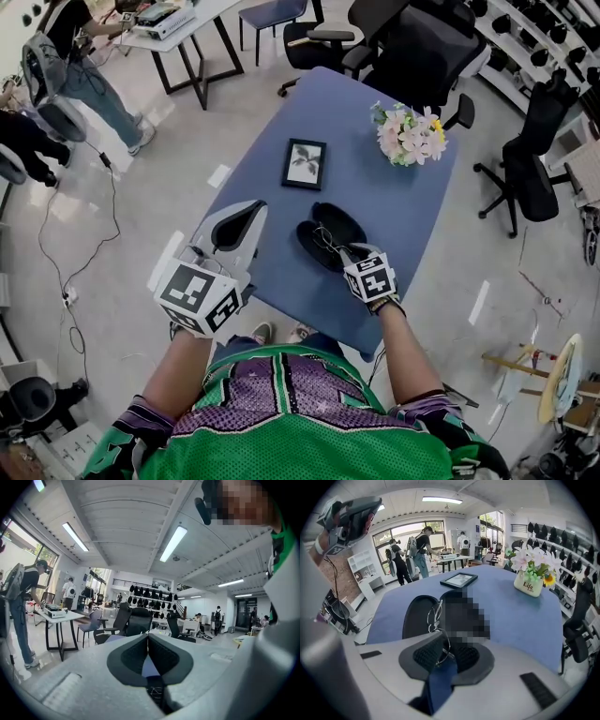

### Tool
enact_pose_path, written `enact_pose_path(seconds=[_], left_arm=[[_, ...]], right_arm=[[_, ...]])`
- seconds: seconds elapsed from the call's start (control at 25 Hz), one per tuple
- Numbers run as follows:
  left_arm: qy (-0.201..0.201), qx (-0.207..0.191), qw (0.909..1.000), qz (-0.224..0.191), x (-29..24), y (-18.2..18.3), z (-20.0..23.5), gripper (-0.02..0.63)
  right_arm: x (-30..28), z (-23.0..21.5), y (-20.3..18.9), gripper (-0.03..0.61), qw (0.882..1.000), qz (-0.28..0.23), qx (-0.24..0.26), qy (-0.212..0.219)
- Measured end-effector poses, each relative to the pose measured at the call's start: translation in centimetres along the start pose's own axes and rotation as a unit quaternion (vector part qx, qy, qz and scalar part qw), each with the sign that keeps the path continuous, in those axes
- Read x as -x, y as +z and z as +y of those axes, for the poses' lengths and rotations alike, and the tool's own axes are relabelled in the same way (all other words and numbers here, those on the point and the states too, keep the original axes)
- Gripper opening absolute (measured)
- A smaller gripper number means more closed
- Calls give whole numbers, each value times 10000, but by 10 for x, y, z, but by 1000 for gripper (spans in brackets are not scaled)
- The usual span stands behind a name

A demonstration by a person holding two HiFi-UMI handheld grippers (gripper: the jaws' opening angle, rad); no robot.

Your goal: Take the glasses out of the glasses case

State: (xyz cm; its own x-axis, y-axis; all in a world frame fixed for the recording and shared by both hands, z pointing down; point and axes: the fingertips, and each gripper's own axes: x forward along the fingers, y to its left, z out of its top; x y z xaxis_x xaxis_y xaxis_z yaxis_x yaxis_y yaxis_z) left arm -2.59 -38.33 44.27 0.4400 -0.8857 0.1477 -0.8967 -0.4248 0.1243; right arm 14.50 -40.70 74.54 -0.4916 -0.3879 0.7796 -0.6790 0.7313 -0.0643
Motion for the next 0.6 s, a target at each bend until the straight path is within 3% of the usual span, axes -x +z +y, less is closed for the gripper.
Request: enact_pose_path(seconds=[0.6], left_arm=[[4, 40, 10000, -9, -6, -2, 6, 17]], right_arm=[[-7, 0, -2, 46, 9999, 149, 45, 64]])
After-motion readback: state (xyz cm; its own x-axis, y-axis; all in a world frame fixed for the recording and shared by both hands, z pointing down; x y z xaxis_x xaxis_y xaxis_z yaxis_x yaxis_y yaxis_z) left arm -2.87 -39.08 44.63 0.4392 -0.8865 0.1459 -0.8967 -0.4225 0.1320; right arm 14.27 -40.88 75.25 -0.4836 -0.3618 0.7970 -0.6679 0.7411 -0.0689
